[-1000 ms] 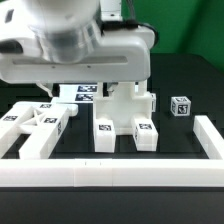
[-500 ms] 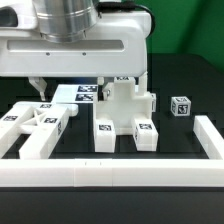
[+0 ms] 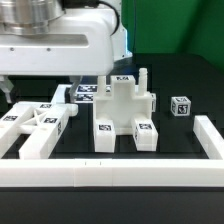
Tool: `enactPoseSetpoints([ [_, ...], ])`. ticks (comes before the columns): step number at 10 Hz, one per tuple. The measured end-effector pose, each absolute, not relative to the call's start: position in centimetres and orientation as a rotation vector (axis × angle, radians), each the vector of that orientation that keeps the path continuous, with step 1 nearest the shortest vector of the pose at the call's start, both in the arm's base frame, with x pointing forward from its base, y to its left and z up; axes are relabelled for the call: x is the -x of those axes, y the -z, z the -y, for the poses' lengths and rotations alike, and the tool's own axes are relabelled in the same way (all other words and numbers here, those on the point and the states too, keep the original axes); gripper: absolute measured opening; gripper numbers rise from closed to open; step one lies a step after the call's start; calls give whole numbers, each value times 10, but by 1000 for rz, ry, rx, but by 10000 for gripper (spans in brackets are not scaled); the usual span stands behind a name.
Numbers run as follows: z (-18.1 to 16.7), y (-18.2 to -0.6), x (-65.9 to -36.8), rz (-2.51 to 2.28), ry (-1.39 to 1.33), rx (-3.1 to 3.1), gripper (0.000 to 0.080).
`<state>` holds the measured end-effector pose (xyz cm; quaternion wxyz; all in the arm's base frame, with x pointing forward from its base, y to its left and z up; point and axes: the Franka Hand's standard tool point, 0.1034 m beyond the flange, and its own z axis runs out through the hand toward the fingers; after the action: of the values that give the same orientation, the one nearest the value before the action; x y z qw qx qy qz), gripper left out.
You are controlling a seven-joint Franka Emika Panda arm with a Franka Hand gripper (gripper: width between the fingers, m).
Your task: Assemble chair
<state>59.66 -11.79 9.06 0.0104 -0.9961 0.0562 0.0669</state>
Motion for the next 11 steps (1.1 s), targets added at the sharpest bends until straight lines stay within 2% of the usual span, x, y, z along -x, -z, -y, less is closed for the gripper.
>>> enactPoseSetpoints([
  [3,125,-82,-597,-159,-133,3135,648],
  [6,137,-70,-599,-158,124,3195,648],
  [11,138,-63,-595,-201,96,3178,648],
])
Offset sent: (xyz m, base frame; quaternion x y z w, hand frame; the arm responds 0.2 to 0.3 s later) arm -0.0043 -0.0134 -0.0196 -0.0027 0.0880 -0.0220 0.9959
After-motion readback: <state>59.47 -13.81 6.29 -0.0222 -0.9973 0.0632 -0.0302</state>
